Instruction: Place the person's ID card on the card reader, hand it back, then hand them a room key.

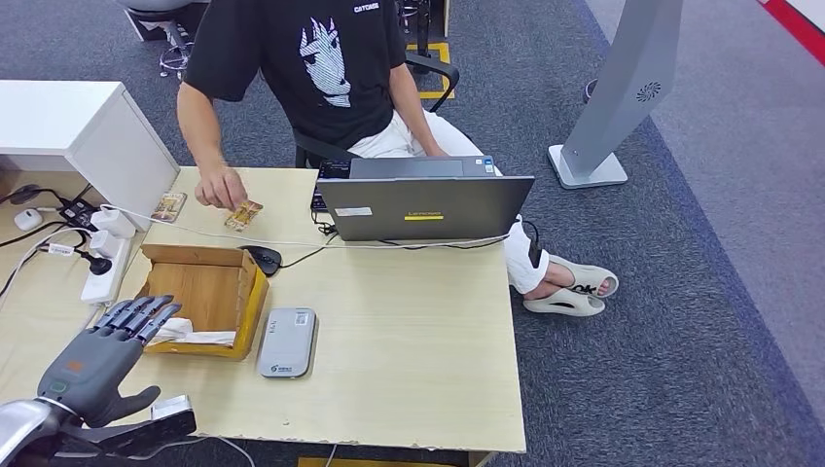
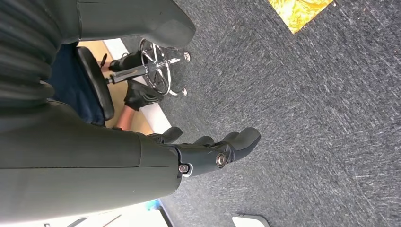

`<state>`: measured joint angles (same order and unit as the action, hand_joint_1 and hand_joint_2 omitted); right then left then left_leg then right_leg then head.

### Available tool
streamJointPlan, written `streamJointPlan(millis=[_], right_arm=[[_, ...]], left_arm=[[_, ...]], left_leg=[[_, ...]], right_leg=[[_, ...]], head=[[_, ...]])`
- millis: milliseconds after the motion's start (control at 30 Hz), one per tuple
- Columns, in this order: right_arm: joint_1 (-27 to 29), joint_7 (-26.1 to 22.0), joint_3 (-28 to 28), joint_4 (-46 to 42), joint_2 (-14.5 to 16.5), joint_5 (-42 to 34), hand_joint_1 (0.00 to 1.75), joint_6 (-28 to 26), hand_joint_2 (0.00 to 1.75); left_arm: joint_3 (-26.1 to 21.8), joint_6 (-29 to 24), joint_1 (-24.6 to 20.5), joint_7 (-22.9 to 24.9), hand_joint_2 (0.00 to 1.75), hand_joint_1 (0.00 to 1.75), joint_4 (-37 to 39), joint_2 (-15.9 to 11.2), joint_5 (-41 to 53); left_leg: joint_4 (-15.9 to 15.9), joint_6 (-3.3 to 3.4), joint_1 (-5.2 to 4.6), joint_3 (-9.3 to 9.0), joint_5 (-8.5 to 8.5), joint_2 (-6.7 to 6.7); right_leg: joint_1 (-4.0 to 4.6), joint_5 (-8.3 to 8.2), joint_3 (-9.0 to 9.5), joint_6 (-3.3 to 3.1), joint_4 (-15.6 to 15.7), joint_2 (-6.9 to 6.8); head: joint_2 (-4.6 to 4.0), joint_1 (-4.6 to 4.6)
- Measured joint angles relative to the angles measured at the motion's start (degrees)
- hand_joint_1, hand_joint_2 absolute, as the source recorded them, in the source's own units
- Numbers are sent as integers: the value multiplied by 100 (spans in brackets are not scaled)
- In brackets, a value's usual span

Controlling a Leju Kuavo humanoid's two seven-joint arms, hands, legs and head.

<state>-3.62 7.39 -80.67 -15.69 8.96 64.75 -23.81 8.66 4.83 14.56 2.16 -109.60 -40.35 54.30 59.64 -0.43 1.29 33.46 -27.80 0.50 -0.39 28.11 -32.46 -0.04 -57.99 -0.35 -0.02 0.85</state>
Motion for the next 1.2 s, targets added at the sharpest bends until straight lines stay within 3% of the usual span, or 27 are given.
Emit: streamJointPlan(millis=[267, 467, 733, 1200], right_arm=[[0, 11, -1, 0, 0, 8, 0, 1, 175], [-1, 15, 0, 0, 0, 70, 0, 5, 175], [-2, 17, 6, 0, 0, 104, 0, 12, 175], [-3, 17, 17, 0, -2, 122, 0, 25, 175]], left_arm=[[11, -74, -25, 57, 175, 0, 46, 67, 168], [84, -103, -191, 120, 175, 0, 345, 275, 273], [174, -130, -442, 131, 175, 19, 891, 593, 320], [242, -128, -614, 131, 175, 25, 1263, 820, 332]], left_leg=[[0, 0, 0, 0, 0, 0], [0, 0, -1, 0, 0, 0], [1, 0, -1, 0, 0, -1], [1, 0, -1, 0, 0, 0]], right_leg=[[0, 0, 0, 0, 0, 0], [0, 0, 1, 0, 1, 0], [0, 0, 0, 0, 1, 0], [0, 0, -1, 0, 1, 1]], head=[[0, 0], [0, -1], [0, -1], [0, 1]])
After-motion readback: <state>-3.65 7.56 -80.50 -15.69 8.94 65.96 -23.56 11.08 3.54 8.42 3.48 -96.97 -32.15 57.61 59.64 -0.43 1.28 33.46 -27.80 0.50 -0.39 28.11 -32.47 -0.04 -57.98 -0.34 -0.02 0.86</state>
